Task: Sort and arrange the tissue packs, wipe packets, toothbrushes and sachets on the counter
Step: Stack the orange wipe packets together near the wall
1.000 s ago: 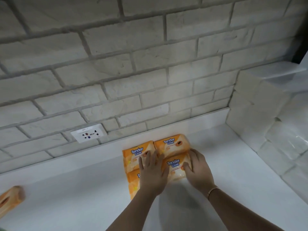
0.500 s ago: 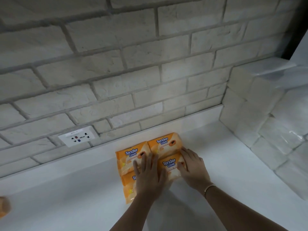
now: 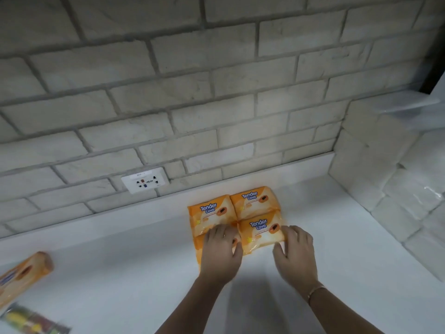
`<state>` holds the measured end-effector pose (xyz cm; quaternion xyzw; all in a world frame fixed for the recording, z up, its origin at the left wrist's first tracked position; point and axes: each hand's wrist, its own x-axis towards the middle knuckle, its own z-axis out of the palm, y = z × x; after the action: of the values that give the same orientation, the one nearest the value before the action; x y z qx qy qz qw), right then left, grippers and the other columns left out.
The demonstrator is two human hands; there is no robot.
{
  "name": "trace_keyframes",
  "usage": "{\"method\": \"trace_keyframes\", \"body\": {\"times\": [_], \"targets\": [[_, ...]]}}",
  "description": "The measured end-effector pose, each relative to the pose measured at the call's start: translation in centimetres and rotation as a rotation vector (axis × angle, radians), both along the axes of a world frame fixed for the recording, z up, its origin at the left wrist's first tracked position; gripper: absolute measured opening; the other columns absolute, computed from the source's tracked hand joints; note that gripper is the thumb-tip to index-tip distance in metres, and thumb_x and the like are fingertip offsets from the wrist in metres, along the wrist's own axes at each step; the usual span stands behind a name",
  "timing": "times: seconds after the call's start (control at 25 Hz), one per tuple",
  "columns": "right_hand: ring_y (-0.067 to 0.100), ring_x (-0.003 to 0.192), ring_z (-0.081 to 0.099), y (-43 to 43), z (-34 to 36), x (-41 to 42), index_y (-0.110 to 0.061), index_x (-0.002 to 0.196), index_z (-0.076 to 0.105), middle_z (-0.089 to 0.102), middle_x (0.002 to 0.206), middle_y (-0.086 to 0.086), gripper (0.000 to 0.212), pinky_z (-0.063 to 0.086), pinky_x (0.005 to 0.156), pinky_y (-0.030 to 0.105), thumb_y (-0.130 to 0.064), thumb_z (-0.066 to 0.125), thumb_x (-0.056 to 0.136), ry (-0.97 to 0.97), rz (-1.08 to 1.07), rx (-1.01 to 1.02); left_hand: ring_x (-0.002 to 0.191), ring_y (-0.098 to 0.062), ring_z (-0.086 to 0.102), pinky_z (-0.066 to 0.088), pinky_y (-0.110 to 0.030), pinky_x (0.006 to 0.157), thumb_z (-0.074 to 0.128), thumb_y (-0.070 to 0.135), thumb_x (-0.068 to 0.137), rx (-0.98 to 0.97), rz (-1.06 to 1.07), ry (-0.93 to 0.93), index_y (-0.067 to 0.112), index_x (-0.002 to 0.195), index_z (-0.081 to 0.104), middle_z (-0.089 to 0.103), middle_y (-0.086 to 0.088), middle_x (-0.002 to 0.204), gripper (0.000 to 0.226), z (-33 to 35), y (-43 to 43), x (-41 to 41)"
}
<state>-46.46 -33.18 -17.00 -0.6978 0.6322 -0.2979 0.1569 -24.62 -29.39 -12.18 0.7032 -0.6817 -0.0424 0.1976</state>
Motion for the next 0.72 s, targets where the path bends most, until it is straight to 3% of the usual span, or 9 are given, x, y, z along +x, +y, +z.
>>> {"method": "trace_keyframes", "body": {"times": [0.12, 0.32, 0.6, 0.72], "targets": [[0.024, 0.125, 0.040, 2.9, -0.4, 0.7, -0.022, 0.130, 0.058, 0.055, 0.132, 0.003, 0.047, 0.045, 0.103, 0.045, -0.032, 0.054, 0.085, 0.009, 0.002, 0.003, 0.111, -0.013, 0.057, 0.044, -0.032, 0.096, 0.047, 0.043, 0.090, -0.034, 0.065, 0.053, 0.034, 0.110, 0.067, 0.065, 0.014, 0.115, 0.030, 0.3, 2.7, 0.3], [0.022, 0.126, 0.042, 8.7, -0.9, 3.7, -0.023, 0.128, 0.060, 0.057, 0.130, -0.001, 0.048, 0.040, 0.106, 0.040, -0.032, 0.054, 0.082, -0.051, 0.017, 0.057, 0.114, -0.013, 0.056, 0.040, -0.031, 0.095, 0.047, 0.042, 0.088, 0.031, 0.132, 0.107, 0.032, 0.115, 0.068, 0.065, 0.014, 0.120, 0.036, -0.3, 8.6, 2.2], [0.019, 0.123, 0.039, 15.1, 2.1, 12.2, -0.029, 0.115, 0.064, 0.058, 0.119, -0.012, 0.037, 0.020, 0.096, 0.009, -0.023, 0.056, 0.079, -0.185, 0.166, 0.125, 0.120, -0.009, 0.054, 0.038, -0.029, 0.096, 0.050, 0.038, 0.091, 0.012, 0.209, 0.186, 0.032, 0.119, 0.067, 0.064, 0.017, 0.123, 0.034, 1.0, 16.2, 9.0], [0.012, 0.120, 0.031, 17.5, 4.4, 16.8, -0.028, 0.118, 0.063, 0.053, 0.116, -0.012, 0.038, 0.026, 0.096, 0.020, -0.010, 0.064, 0.085, -0.291, 0.162, 0.149, 0.121, -0.007, 0.051, 0.036, -0.027, 0.097, 0.050, 0.039, 0.092, 0.001, 0.231, 0.213, 0.034, 0.121, 0.065, 0.062, 0.019, 0.125, 0.033, 1.4, 19.7, 12.7]]}}
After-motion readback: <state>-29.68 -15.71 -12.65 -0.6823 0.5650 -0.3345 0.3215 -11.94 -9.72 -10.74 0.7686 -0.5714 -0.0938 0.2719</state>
